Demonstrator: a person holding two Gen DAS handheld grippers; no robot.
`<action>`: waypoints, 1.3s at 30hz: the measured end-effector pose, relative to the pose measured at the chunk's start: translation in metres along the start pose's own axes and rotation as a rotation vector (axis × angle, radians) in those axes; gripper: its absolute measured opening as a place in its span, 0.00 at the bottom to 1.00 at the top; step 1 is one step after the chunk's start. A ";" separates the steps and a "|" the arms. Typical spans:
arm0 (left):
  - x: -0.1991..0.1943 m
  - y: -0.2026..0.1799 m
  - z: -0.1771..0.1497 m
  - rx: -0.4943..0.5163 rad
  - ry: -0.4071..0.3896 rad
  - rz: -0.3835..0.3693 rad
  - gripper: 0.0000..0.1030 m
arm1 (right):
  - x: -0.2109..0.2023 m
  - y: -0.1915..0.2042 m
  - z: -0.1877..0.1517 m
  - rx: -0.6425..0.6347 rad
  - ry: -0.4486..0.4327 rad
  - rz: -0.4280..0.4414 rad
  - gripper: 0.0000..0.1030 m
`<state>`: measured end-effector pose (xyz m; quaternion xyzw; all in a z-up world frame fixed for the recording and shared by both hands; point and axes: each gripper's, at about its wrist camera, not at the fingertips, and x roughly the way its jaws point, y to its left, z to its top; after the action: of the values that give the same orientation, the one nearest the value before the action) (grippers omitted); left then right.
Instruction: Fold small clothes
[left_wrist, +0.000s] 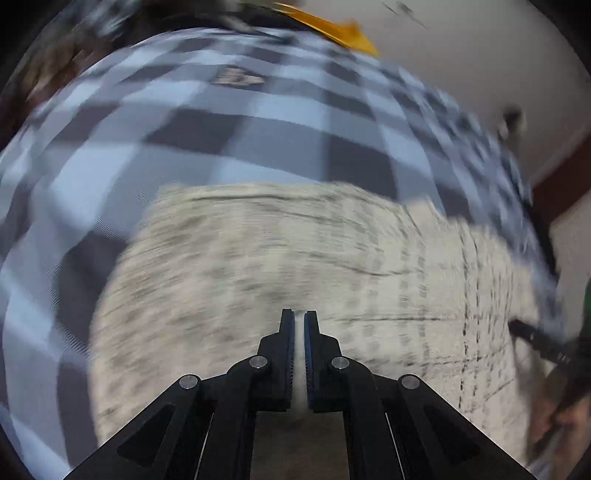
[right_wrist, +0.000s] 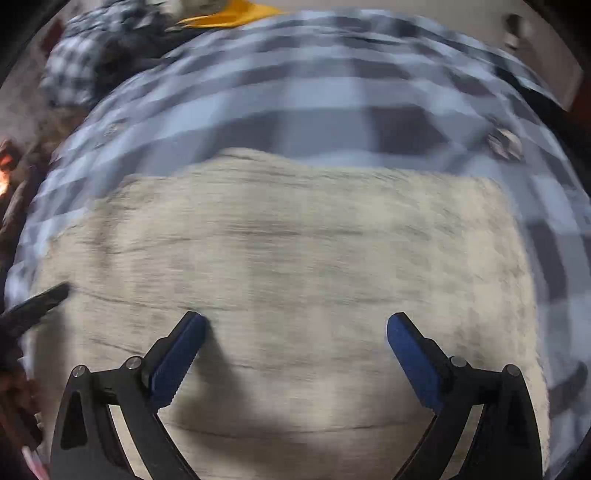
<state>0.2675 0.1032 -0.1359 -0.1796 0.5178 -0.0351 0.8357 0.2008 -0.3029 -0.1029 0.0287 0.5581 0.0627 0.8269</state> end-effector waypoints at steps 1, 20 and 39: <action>-0.010 0.012 -0.003 -0.033 0.000 -0.002 0.04 | -0.005 -0.012 0.000 0.038 -0.022 -0.003 0.94; -0.195 -0.010 -0.155 0.359 0.022 0.001 0.04 | -0.145 0.046 -0.066 0.125 -0.208 0.070 0.95; -0.201 -0.032 -0.180 0.503 0.046 -0.137 0.05 | -0.171 0.007 -0.104 0.166 -0.129 0.267 0.95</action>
<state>0.0213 0.0753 -0.0257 -0.0001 0.4984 -0.2234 0.8377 0.0407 -0.3215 0.0162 0.1748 0.4982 0.1236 0.8402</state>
